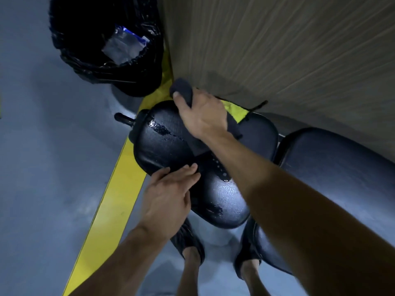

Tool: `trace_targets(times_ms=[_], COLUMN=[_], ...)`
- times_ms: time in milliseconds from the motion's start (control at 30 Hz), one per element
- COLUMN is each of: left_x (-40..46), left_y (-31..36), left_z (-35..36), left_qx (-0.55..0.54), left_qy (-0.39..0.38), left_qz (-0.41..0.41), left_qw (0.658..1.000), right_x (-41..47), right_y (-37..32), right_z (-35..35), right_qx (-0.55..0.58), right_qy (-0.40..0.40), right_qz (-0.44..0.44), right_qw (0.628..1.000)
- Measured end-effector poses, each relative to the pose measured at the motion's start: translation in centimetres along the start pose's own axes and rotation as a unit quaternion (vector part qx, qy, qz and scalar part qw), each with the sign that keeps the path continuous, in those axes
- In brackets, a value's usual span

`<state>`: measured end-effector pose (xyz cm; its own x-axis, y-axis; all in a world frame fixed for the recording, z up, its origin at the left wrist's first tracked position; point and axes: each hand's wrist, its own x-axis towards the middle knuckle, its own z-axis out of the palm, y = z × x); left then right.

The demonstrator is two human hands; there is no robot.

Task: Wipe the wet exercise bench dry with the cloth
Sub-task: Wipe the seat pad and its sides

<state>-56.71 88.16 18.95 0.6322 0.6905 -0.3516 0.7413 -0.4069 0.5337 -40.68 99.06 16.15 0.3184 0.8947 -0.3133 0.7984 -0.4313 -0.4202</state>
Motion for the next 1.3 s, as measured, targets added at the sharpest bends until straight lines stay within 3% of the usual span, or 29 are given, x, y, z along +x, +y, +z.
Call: trace_targets(times_ms=[133,233,333,400,467,633,700,767,800,867,900,967,1033,1133,1233,1300], left_x=[0.0,0.0,-0.1,-0.1,-0.1,-0.2,-0.4,-0.5,-0.7,-1.5,-2.0,-3.4,-4.9,-6.8,-7.8,-8.1], left_y=[-0.3,-0.3,-0.2,-0.1,-0.2,-0.2,-0.4,-1.3,-2.1,-4.0,-5.0,-6.8,-8.3,-9.8,-10.5,-10.5], left_z=[-0.2,0.0,0.3,0.3,0.4,-0.4,-1.0,-1.6,-1.8,-2.4,-2.7,-3.1,-3.3,-2.8,-2.3,-2.1], left_qx=[-0.005,-0.012,-0.01,-0.001,0.0,0.013,-0.002,0.003,0.011,0.013,0.006,-0.019,-0.051,-0.106,-0.171,-0.211], left_qy=[-0.024,-0.033,-0.032,-0.028,-0.017,0.009,0.012,0.006,0.006,0.01,0.017,0.052,0.102,0.158,0.174,0.171], left_qz=[-0.006,-0.017,-0.011,-0.001,0.003,0.039,0.063,0.087,0.098,0.107,0.101,0.068,0.016,-0.087,-0.197,-0.259], left_qw=[1.0,0.999,0.999,1.0,1.0,0.999,0.998,0.996,0.995,0.994,0.995,0.996,0.993,0.978,0.95,0.927], right_x=[-2.3,-5.9,-7.1,-5.4,-2.6,0.3,-1.7,-2.0,-1.7,-0.7,-0.1,0.5,1.0,0.8,-1.8,-4.2], right_y=[7.1,12.8,13.6,11.0,6.5,-5.1,-5.6,-3.2,-1.9,0.5,1.3,0.7,-1.7,-6.0,-8.5,-7.7], right_z=[-2.9,-5.6,-5.0,-3.5,-1.7,3.7,4.5,3.1,2.0,-0.1,-0.8,-1.2,-0.1,2.9,5.2,6.2], right_qx=[0.001,0.053,0.06,-0.008,-0.078,-0.1,-0.127,-0.103,-0.077,-0.031,-0.015,-0.002,0.012,-0.073,-0.163,-0.159], right_qy=[0.034,0.081,0.105,0.111,0.076,-0.034,-0.062,-0.071,-0.065,-0.04,-0.038,-0.04,-0.034,-0.019,-0.097,-0.12], right_qz=[-0.028,0.086,0.126,0.115,0.065,-0.125,-0.267,-0.314,-0.27,-0.077,0.026,0.102,0.069,-0.107,-0.271,-0.35], right_qw=[0.999,0.992,0.985,0.987,0.992,0.987,0.953,0.941,0.957,0.996,0.999,0.994,0.997,0.991,0.944,0.916])
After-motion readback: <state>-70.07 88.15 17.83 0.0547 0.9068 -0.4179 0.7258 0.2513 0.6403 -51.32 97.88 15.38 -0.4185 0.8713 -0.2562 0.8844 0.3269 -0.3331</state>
